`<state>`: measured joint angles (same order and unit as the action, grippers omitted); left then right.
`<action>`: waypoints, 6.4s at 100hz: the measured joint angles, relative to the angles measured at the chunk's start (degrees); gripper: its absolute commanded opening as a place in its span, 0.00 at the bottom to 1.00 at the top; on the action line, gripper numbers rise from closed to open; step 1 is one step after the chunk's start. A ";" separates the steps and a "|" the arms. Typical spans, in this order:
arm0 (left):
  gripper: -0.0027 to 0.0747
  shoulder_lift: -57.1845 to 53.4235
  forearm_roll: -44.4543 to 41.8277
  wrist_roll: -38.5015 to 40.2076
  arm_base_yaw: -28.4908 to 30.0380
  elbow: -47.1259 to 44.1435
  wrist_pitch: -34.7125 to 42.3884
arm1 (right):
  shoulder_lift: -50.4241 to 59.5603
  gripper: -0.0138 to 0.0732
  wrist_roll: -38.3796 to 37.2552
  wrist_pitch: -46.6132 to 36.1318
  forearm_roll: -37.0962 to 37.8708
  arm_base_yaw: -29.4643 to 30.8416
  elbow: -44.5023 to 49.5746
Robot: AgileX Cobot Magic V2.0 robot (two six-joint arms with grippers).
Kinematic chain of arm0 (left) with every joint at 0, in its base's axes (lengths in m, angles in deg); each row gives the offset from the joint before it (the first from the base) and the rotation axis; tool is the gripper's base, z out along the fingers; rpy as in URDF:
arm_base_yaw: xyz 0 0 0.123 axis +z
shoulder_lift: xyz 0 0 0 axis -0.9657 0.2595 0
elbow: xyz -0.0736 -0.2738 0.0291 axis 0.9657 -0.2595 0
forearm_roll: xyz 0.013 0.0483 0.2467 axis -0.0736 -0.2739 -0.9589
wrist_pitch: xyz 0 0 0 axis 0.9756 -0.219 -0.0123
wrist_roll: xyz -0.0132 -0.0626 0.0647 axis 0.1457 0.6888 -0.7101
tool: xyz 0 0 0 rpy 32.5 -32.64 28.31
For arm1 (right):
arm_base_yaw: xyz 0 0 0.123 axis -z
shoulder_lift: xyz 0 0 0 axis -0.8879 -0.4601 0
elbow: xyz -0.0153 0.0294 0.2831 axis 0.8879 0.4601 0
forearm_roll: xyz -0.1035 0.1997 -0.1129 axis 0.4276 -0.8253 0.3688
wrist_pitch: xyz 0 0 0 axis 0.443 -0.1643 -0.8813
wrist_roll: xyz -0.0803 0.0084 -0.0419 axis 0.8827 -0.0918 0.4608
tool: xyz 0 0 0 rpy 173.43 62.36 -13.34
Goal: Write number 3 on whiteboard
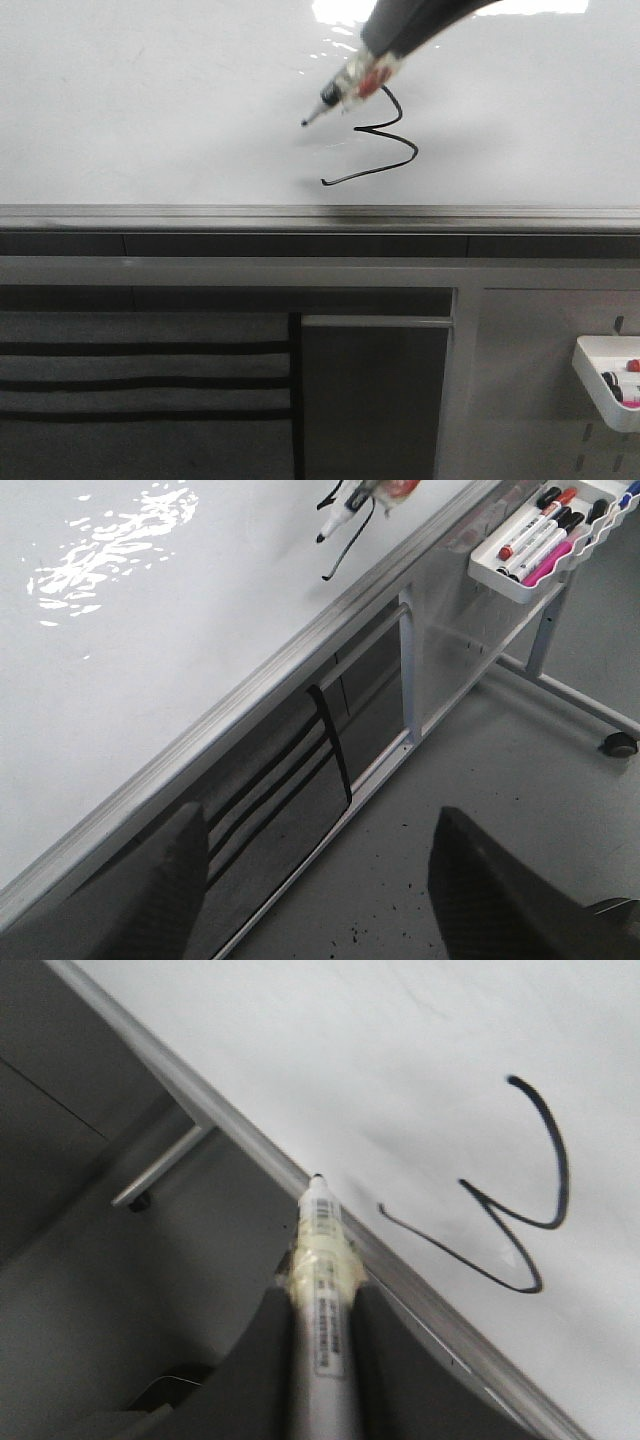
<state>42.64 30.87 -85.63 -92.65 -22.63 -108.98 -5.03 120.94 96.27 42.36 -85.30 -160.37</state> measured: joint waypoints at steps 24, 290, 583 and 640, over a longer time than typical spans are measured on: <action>0.61 0.00 0.00 0.00 0.00 0.00 0.00 | 14.36 0.13 7.03 1.32 -0.78 -4.42 11.09; 0.01 30.41 2.26 -18.79 -19.79 16.11 -0.52 | 19.26 0.58 33.05 -9.39 -1.12 -13.77 15.50; 0.01 -20.62 -9.24 25.51 7.59 -23.47 27.74 | 58.86 0.08 -41.18 2.29 29.77 3.53 34.20; 0.01 -35.90 -13.08 26.50 13.39 -34.88 36.75 | 58.86 0.08 -41.22 2.29 29.87 3.53 34.20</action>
<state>6.73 17.79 -59.13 -79.26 -57.52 -72.23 53.83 79.72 98.56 72.23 -81.76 -126.17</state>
